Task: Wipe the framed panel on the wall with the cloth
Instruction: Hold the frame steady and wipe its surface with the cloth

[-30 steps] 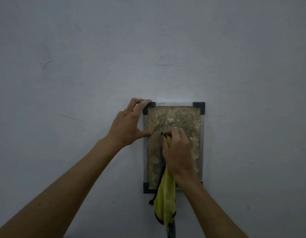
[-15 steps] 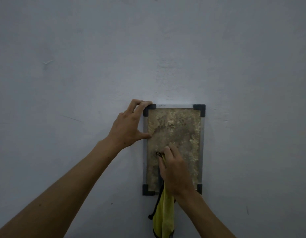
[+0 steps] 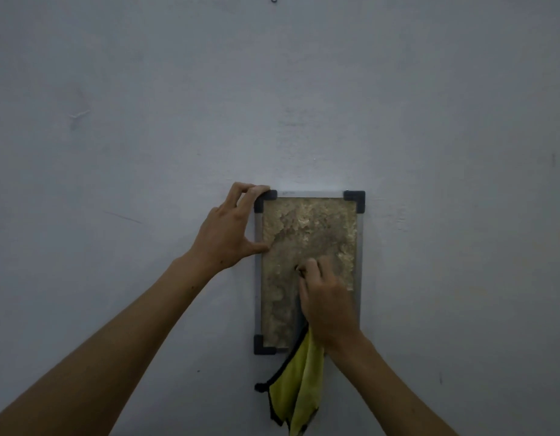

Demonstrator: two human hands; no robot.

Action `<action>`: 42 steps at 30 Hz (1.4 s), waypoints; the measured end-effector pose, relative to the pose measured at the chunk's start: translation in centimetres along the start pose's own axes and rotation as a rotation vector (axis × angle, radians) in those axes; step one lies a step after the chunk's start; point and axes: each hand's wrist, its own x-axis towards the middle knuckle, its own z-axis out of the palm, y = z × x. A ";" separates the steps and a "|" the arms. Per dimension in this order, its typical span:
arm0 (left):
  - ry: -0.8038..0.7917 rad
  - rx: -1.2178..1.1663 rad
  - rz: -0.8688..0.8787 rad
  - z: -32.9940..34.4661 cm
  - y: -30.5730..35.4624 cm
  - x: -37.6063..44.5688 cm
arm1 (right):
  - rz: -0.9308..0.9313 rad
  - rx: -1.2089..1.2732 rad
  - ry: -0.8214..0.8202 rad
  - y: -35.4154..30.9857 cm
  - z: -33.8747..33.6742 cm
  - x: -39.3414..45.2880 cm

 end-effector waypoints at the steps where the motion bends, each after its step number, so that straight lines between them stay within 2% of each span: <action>1: -0.004 -0.001 -0.003 0.0 0.1 0.0 | -0.058 -0.057 -0.050 0.0 0.2 -0.8; 4: 0.000 0.004 -0.012 0.2 0.2 -0.1 | -0.155 -0.088 -0.204 0.3 0.7 -2.3; 10: 0.010 0.001 -0.016 0.4 0.3 -0.1 | 0.114 0.050 0.047 -0.1 0.0 0.9; 12: 0.008 0.004 -0.020 0.4 0.3 -0.1 | 0.052 0.021 0.024 -0.6 0.3 0.2; 15: 0.013 0.008 -0.018 0.5 0.2 -0.1 | -0.057 -0.012 -0.102 0.1 0.9 -2.3; 21: 0.017 -0.005 -0.019 0.7 0.3 -0.1 | 0.206 0.034 0.068 1.7 0.3 -1.6; 27: 0.011 -0.013 -0.015 0.6 0.2 -0.1 | 0.064 -0.002 -0.035 0.2 0.9 -1.8; 29: 0.007 -0.019 -0.013 0.6 0.2 -0.1 | 0.131 0.066 0.039 1.0 0.0 -1.1; 32: 0.006 -0.023 -0.017 0.6 0.4 -0.1 | 0.330 0.140 0.260 2.3 -1.2 -0.1; 34: 0.004 -0.028 -0.025 0.6 0.4 -0.1 | 0.385 0.129 0.294 2.0 -1.0 0.4; 36: 0.003 -0.034 -0.024 0.7 0.4 -0.1 | 0.344 0.113 0.232 0.8 -0.2 0.4; 40: 0.000 -0.016 -0.022 0.6 0.4 0.0 | 0.134 0.061 0.071 -0.1 0.5 0.2; 42: -0.006 -0.006 -0.018 0.4 0.5 0.0 | 0.170 0.119 0.104 1.0 -0.5 0.5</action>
